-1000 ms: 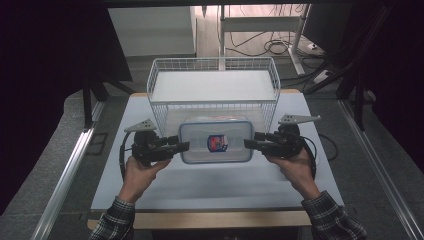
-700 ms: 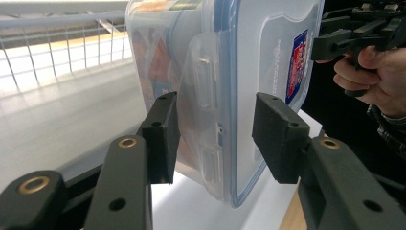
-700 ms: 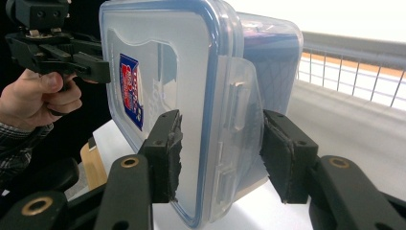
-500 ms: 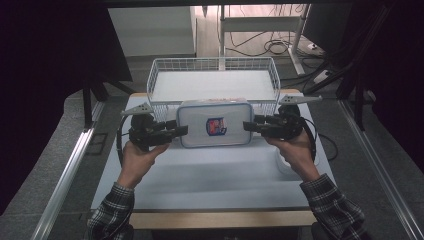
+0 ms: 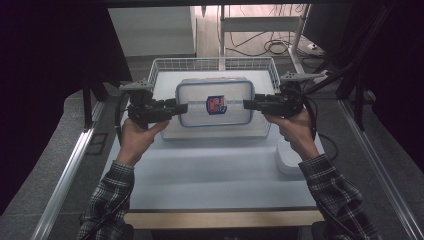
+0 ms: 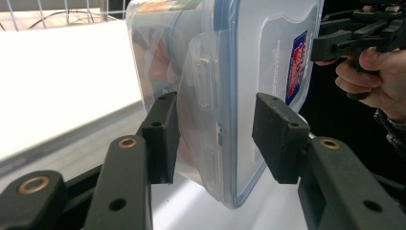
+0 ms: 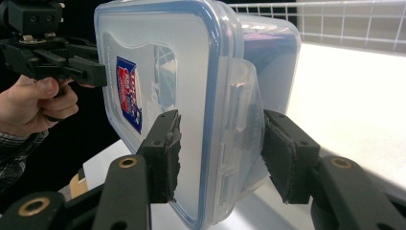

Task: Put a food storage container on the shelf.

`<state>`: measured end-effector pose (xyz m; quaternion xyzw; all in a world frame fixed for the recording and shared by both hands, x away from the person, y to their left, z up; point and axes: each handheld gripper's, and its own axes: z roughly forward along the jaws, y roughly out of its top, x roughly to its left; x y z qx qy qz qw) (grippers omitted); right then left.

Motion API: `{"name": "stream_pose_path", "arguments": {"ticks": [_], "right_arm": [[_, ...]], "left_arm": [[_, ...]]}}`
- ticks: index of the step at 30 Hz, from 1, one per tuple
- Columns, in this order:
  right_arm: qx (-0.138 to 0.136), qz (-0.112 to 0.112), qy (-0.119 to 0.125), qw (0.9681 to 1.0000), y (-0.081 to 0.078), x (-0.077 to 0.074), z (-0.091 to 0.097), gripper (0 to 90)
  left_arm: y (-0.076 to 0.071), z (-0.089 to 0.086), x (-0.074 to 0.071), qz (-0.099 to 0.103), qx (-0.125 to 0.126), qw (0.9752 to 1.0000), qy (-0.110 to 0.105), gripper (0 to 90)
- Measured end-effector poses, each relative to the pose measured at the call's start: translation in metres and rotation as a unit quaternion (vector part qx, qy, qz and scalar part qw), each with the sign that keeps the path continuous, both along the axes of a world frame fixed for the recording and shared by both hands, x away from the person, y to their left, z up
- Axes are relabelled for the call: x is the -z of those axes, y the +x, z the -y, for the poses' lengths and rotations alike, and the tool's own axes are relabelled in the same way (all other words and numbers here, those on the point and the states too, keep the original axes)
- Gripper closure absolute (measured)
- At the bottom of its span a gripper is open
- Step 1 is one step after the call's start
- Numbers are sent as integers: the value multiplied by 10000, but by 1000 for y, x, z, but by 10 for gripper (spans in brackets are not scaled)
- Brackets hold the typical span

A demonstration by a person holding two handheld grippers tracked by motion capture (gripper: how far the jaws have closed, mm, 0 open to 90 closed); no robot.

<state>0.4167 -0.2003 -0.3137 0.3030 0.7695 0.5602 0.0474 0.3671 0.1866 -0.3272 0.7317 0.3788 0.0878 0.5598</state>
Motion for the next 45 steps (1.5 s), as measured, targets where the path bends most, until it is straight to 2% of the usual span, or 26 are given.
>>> {"name": "stream_pose_path", "arguments": {"ticks": [5, 18, 26, 36, 42, 45], "right_arm": [[64, -24, 91, 9999, 12, -6, -4, 496], [132, -29, 138, 9998, 41, -20, -13, 493], [214, -137, 120, 9996, 57, -16, -14, 489], [324, -257, 69, 9991, 67, -9, -15, 482], [367, -278, 57, 9989, 69, -9, -16, 476], [444, -232, -42, 9987, 68, -10, -18, 460]], "left_arm": [[12, -3, -6, -12, -52, 10000, -51, 528], [39, -11, -16, -20, -153, 9998, -162, 526], [54, -10, -11, -120, -235, 9994, -227, 519], [65, -8, -1, -158, -298, 9989, -323, 504], [67, -8, -1, -95, -338, 9990, -272, 495], [66, -5, -2, 72, -479, 9988, -59, 466]]}}
